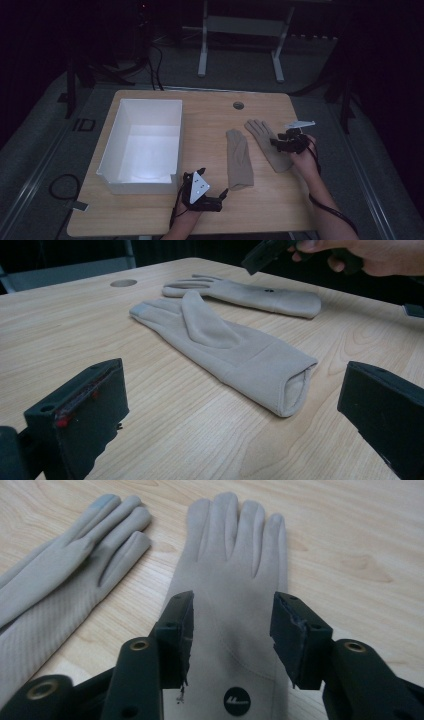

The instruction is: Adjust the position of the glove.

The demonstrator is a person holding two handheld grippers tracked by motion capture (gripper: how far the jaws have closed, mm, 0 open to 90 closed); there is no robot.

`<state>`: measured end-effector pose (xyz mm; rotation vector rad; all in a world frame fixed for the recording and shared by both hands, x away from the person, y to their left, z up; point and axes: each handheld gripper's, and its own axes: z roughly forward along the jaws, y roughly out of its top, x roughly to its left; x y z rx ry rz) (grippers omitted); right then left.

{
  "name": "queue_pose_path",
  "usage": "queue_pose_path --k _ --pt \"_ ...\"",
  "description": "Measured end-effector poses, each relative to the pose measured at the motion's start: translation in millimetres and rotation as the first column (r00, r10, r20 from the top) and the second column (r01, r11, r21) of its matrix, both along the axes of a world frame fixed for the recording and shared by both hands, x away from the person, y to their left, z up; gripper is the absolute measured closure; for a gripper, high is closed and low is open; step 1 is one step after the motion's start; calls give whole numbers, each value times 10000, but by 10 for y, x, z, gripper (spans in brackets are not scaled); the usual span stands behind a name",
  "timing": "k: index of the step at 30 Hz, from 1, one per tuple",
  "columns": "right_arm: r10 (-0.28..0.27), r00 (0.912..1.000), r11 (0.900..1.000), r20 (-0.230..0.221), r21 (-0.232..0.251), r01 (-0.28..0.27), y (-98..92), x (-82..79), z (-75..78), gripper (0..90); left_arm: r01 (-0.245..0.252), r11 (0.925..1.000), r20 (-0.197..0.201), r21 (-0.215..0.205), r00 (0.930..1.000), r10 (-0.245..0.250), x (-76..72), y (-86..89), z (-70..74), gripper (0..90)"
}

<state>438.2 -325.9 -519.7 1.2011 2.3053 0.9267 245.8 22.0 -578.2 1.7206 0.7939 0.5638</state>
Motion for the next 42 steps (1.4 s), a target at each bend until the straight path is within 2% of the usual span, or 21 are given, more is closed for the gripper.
queue_pose_path --k 5,7,8,9,10,11,14,17,20,25,27,31,35,36,37,38,39,42 --pt "-23 9993 10000 -374 -12 22 30 114 -110 555 3 10000 9 4 10000 -3 -1 0 0 0" --pt "-66 9986 9999 -525 147 74 38 134 -130 559 0 10000 0 7 10000 0 0 0 0 0" --pt "-220 9980 9996 -596 136 229 53 152 -152 562 6 10000 11 3 10000 -6 0 0 0 0" --pt "-337 9972 9992 -669 -226 322 103 185 -224 573 17 10000 6 -5 10000 -17 0 0 0 0" --pt "-237 9970 9991 -743 -364 211 126 195 -271 573 18 10000 15 0 10000 -18 -1 -1 0 0" --pt "-217 9982 9993 -558 -332 198 137 187 -291 581 24 10000 28 13 10000 -24 -3 -2 0 0" --pt "-297 9980 9995 -553 -154 289 133 184 -297 620 28 10000 41 41 10000 -28 -4 -2 1 0" --pt "-469 9967 9989 -665 -50 466 139 174 -288 768 15 10000 15 2 10000 -15 -2 -1 0 0" --pt "-852 9942 9964 -656 -62 849 177 155 -267 822 5 10000 18 18 10000 -5 -2 -2 0 0" --pt "-1323 9902 9906 -448 301 1337 245 58 -114 828 0 10000 -2 -21 10000 -1 0 0 0 0" --pt "-1431 9895 9888 -180 407 1438 264 -7 1 828 7 10000 10 -11 10000 -7 -1 0 0 0" --pt "-1839 9827 9805 200 738 1820 253 -150 253 828 6 10000 19 -1 10000 -6 -1 0 0 0" --pt "-2439 9683 9676 537 803 2392 194 -321 447 828 7 10000 38 21 10000 -7 -3 -2 0 0" --pt "-2643 9624 9623 625 839 2588 158 -367 493 828 9 10000 41 30 10000 -9 -4 -2 0 0" --pt "-2643 9624 9623 625 839 2588 158 -367 493 828 9 10000 41 30 10000 -9 -4 -2 0 0" --pt "-3013 9514 9501 632 1041 2940 76 -448 553 828 9 10000 42 30 10000 -10 -4 -2 0 0" --pt "-3065 9499 9479 612 1103 2987 58 -466 561 828 9 10000 42 30 10000 -10 -4 -2 0 0" --pt "-3424 9375 9367 615 1006 3355 -34 -581 557 828 8 10000 32 19 10000 -8 -3 -2 0 0"
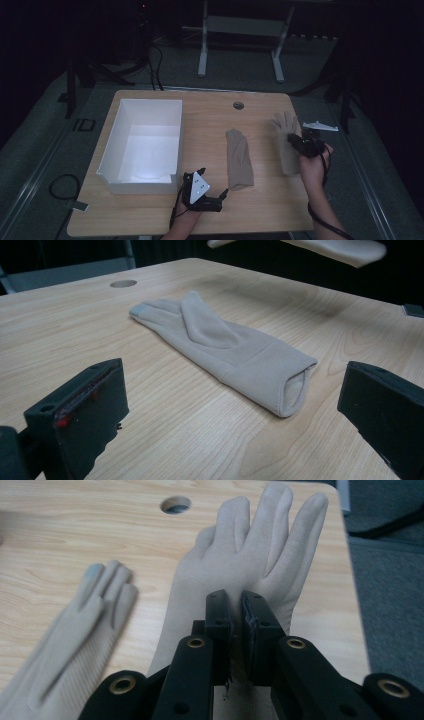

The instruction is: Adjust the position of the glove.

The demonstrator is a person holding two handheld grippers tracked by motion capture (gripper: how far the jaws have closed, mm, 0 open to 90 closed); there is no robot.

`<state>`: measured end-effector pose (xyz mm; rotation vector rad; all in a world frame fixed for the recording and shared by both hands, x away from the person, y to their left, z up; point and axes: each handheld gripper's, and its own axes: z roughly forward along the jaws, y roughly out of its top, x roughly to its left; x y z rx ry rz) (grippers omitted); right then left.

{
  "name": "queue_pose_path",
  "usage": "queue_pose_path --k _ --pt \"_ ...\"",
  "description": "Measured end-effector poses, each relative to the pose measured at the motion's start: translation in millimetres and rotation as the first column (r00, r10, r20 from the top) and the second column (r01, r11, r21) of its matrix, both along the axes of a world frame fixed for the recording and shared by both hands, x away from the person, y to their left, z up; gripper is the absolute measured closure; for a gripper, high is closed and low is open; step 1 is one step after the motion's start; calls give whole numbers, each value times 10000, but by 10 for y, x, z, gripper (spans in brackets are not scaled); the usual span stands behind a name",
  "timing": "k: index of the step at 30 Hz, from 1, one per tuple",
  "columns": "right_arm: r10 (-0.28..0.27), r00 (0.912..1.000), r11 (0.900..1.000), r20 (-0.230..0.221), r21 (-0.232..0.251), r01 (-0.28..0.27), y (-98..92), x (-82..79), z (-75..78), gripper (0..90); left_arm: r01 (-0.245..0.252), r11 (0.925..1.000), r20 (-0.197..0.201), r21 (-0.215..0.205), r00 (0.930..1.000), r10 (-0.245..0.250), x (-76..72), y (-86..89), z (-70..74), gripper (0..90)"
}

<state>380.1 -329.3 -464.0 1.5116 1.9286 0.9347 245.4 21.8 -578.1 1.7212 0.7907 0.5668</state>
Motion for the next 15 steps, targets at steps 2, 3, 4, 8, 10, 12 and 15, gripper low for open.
queue_pose_path --k 2,3,4,8,10,12,15 --pt "-211 9997 9997 -88 91 212 -62 -65 -44 829 3 10000 6 10 10000 -3 -1 -1 0 0" --pt "-271 9995 9996 -136 82 272 -83 -88 -67 828 -6 10000 6 2 10000 6 -2 -2 0 0" --pt "-376 9991 9991 -217 194 380 -123 -126 -112 828 -8 10000 2 0 10000 8 -2 -2 0 0" --pt "-567 9967 9984 -578 57 571 -218 -204 -326 827 2 10000 -1 32 10000 -2 0 1 1 0" --pt "-608 9943 9981 -873 24 612 -251 -215 -454 827 -8 10000 4 21 10000 8 0 -2 0 0" --pt "-676 9918 9976 -1088 -209 657 -265 -222 -564 825 -15 10000 14 29 10000 15 -1 -3 0 0" --pt "-550 9891 9981 -1364 -340 509 -270 -229 -697 804 -11 10000 18 36 10000 11 -1 -5 0 0"
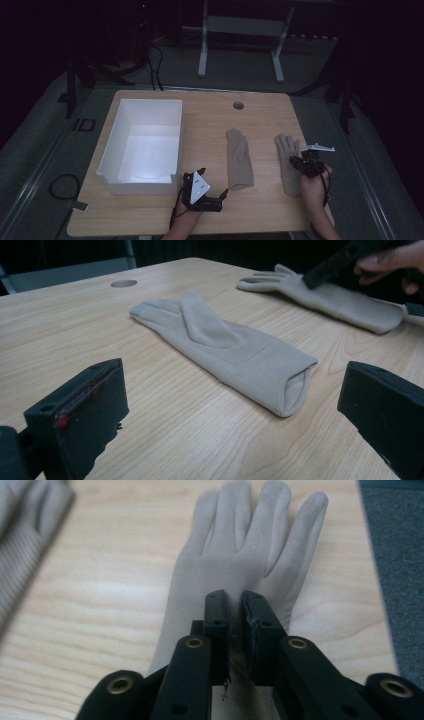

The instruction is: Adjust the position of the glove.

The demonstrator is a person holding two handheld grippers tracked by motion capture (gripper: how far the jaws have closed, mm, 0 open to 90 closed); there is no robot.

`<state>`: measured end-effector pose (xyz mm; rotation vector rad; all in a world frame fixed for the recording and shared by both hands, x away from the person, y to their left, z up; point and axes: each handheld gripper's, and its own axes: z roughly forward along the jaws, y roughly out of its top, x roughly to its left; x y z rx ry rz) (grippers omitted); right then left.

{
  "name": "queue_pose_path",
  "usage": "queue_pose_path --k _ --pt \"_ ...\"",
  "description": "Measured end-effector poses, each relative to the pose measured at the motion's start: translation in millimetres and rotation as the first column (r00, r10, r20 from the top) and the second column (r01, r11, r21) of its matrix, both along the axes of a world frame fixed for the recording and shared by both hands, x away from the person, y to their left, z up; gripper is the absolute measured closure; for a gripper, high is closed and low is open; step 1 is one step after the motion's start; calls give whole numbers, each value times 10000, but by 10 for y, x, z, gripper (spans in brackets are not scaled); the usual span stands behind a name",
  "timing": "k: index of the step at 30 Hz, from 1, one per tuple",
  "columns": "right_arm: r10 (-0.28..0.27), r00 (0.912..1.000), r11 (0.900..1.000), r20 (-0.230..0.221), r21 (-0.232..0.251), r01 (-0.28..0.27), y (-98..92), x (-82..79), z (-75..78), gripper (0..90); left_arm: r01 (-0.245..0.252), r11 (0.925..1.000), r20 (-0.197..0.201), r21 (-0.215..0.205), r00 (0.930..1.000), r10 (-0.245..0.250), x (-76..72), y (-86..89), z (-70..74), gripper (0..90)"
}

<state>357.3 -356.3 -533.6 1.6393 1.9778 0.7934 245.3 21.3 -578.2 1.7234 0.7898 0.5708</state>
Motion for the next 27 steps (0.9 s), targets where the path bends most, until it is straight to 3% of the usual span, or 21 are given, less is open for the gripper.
queue_pose_path --k 3,10,12,13,14,15,16,17,20,22,24,26,27 --pt "105 9998 9999 -150 -94 -107 -3 6 -93 757 -2 10000 3 4 10000 2 -1 1 0 0" --pt "328 9995 9994 -36 -53 -328 -25 2 -112 669 6 10000 23 19 10000 -6 -1 0 0 0" --pt "741 9971 9972 168 -82 -740 -62 10 -55 602 10 10000 21 12 10000 -10 -1 1 0 0" --pt "1099 9936 9939 275 63 -1101 -86 14 -28 600 12 10000 20 11 10000 -12 -1 1 0 0" --pt "1099 9936 9939 275 63 -1101 -86 14 -28 600 12 10000 20 11 10000 -12 -1 1 0 0" --pt "1839 9821 9826 408 -326 -1827 -128 23 42 586 18 10000 19 37 10000 -18 -1 2 1 0" --pt "1839 9821 9826 408 -326 -1827 -128 23 42 586 18 10000 19 37 10000 -18 -1 2 1 0" --pt "2579 9651 9653 455 -546 -2553 -169 30 102 574 13 10000 14 7 10000 -13 -2 -1 0 0" --pt "3173 9482 9463 176 -707 -3154 -228 51 157 576 20 10000 21 17 10000 -20 -1 -1 0 0" --pt "3299 9439 9424 126 -626 -3286 -249 57 161 581 10 10000 16 14 10000 -10 -1 -1 0 0" --pt "3522 9359 9321 -94 -866 -3516 -270 57 146 585 10 10000 12 22 10000 -11 -1 -2 0 0" --pt "3640 9313 9278 -113 -835 -3636 -288 47 110 573 22 10000 16 25 10000 -22 -1 -2 0 0" --pt "3585 9335 9307 -111 -734 -3583 -290 46 90 573 18 10000 18 24 10000 -18 -1 -2 0 0"
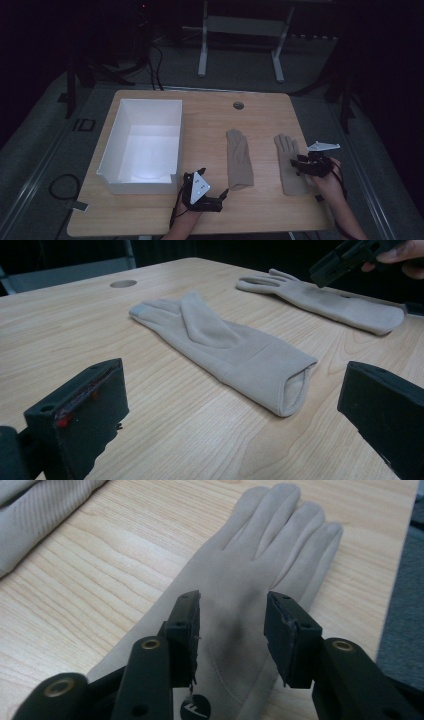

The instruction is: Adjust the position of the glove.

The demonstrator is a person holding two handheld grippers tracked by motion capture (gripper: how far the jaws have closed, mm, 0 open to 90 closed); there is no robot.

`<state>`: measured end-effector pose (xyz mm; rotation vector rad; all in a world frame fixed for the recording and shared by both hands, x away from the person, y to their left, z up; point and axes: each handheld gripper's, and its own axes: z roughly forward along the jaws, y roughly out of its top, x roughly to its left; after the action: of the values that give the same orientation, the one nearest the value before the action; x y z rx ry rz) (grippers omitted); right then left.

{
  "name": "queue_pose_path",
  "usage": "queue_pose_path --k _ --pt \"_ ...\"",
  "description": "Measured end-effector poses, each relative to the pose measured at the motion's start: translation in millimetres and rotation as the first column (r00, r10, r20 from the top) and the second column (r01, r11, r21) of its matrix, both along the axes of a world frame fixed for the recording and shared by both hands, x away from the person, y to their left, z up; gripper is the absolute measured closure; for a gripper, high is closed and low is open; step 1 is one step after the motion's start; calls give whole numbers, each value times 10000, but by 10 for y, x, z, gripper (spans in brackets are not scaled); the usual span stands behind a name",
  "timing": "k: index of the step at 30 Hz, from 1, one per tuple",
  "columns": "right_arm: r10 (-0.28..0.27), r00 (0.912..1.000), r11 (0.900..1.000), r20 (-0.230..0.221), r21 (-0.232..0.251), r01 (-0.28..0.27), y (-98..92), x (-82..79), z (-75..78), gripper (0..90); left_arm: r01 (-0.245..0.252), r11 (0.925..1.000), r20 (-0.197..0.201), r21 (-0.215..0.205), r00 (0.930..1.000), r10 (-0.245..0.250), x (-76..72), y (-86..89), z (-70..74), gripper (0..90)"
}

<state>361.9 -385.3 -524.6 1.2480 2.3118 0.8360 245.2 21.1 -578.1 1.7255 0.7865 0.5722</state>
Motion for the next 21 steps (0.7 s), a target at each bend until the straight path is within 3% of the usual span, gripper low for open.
queue_pose_path --k 4,7,8,16,18,21 --pt "-112 9999 9986 -91 518 117 3 9 -106 585 3 10000 12 12 10000 -3 -2 -2 0 0" --pt "-251 9994 9992 -221 318 258 26 20 -210 576 -2 10000 7 8 10000 2 -1 -1 0 0" --pt "-239 9997 9990 -31 375 240 23 11 -231 583 1 10000 6 5 10000 -1 -1 1 0 0" --pt "-679 9972 9976 310 -137 684 126 -53 -237 785 -15 10000 -14 10 10000 15 0 3 0 0" --pt "-1068 9939 9942 278 -59 1071 160 -56 -228 824 -16 10000 -13 18 10000 16 1 4 1 0" --pt "-1545 9876 9869 288 525 1528 155 -65 -152 832 -26 10000 -23 -26 10000 26 2 4 0 0"
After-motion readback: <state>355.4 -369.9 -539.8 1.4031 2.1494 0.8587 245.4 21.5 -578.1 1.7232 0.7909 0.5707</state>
